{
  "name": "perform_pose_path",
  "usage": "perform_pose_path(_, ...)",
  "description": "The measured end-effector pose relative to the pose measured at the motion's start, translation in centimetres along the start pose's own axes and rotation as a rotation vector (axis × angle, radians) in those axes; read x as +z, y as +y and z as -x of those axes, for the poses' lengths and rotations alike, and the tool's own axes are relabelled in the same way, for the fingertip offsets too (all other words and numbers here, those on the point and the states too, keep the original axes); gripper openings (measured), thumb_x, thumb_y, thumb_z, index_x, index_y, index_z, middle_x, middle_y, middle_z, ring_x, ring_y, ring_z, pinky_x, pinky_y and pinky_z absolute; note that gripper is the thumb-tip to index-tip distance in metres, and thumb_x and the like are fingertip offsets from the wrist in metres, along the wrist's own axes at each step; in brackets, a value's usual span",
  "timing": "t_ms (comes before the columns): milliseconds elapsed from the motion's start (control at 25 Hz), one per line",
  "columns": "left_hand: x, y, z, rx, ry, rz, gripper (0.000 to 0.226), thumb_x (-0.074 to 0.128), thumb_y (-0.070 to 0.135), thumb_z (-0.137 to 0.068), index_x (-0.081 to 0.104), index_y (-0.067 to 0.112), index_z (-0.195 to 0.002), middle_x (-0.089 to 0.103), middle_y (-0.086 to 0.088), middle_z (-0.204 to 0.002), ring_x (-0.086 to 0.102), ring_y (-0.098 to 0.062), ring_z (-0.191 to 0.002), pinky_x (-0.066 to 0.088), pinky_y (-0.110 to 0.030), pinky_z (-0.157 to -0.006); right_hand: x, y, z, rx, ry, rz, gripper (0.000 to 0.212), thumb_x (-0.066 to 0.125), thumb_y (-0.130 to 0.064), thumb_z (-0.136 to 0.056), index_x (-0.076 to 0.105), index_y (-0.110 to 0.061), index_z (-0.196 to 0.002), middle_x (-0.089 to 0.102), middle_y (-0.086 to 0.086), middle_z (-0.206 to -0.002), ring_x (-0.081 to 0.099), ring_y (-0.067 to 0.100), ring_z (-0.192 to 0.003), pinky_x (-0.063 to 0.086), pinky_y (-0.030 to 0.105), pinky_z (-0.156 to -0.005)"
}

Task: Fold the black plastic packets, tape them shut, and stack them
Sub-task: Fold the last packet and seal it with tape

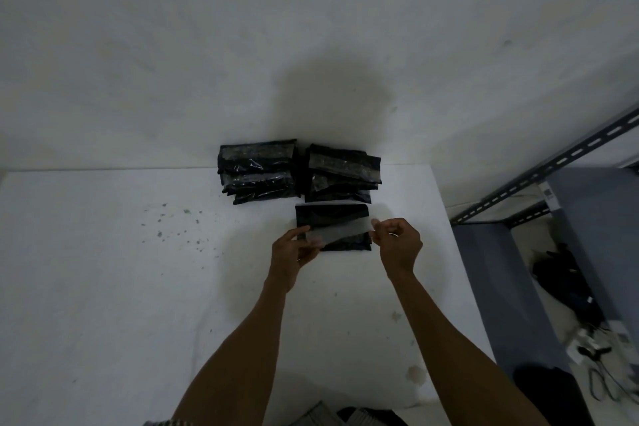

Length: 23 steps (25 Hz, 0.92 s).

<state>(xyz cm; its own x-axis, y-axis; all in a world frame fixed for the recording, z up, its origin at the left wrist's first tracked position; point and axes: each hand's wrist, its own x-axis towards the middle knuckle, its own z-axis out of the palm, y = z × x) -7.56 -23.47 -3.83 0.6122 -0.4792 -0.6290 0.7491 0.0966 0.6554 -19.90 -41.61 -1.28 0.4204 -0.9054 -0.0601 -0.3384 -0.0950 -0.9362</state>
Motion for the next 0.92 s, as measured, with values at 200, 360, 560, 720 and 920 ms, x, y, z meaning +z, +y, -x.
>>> perform_pose_path(200, 0.6, 0.2, -0.2, -0.003, 0.027, 0.013, 0.025, 0.062, 0.010, -0.092, 0.066, -0.003, -0.113, 0.071, -0.024, -0.100, 0.068, -0.039, -0.096, 0.058, -0.039, -0.080, -0.2, 0.2, -0.4, -0.009, -0.001, 0.019, 0.019, 0.078, -0.020, -0.085, 0.063, -0.014, -0.073, 0.069, 0.002, -0.064, 0.073, 0.017, -0.063, 0.059, 0.054, -0.066)
perform_pose_path(360, 0.6, -0.1, -0.4, 0.110, 0.080, -0.064, 0.040, 0.072, -0.009, -0.080, 0.061, -0.002, -0.118, 0.070, -0.028, -0.099, 0.070, -0.038, -0.092, 0.061, -0.035, -0.076, 0.2, 0.3, -0.1, 0.047, -0.003, 0.025, 0.019, 0.078, -0.025, -0.084, 0.065, -0.019, -0.073, 0.069, 0.000, -0.065, 0.072, 0.018, -0.063, 0.060, 0.050, -0.070)
perform_pose_path(560, 0.2, -0.1, -1.0, 0.123, 0.161, -0.155, 0.029, 0.071, -0.004, -0.083, 0.067, 0.002, -0.111, 0.072, -0.024, -0.087, 0.071, -0.028, -0.071, 0.056, -0.029, -0.062, 0.9, 1.7, 0.2, 0.149, 0.028, 0.074, 0.019, 0.080, -0.030, -0.082, 0.067, -0.024, -0.070, 0.069, -0.004, -0.063, 0.070, 0.016, -0.061, 0.061, 0.047, -0.070)
perform_pose_path(720, -0.3, -0.4, -1.5, 0.137, 0.219, -0.240, 0.023, 0.075, 0.002, -0.081, 0.072, 0.008, -0.104, 0.074, -0.015, -0.089, 0.073, -0.027, -0.082, 0.061, -0.037, -0.071, 0.9, 3.1, -0.2, 0.291, 0.023, 0.000, 0.013, 0.082, -0.016, -0.079, 0.071, -0.014, -0.074, 0.071, 0.005, -0.064, 0.071, 0.024, -0.064, 0.061, 0.050, -0.070)
perform_pose_path(920, -0.8, -0.4, -2.1, 0.134, 0.214, -0.313, 0.023, 0.078, 0.002, -0.078, 0.073, 0.007, -0.100, 0.073, -0.016, -0.089, 0.071, -0.026, -0.080, 0.058, -0.030, -0.067, 0.5, 4.0, -0.6, 0.246, -0.028, -0.030, 0.015, 0.082, -0.010, -0.078, 0.069, -0.019, -0.078, 0.071, 0.009, -0.070, 0.070, 0.027, -0.068, 0.060, 0.052, -0.073)
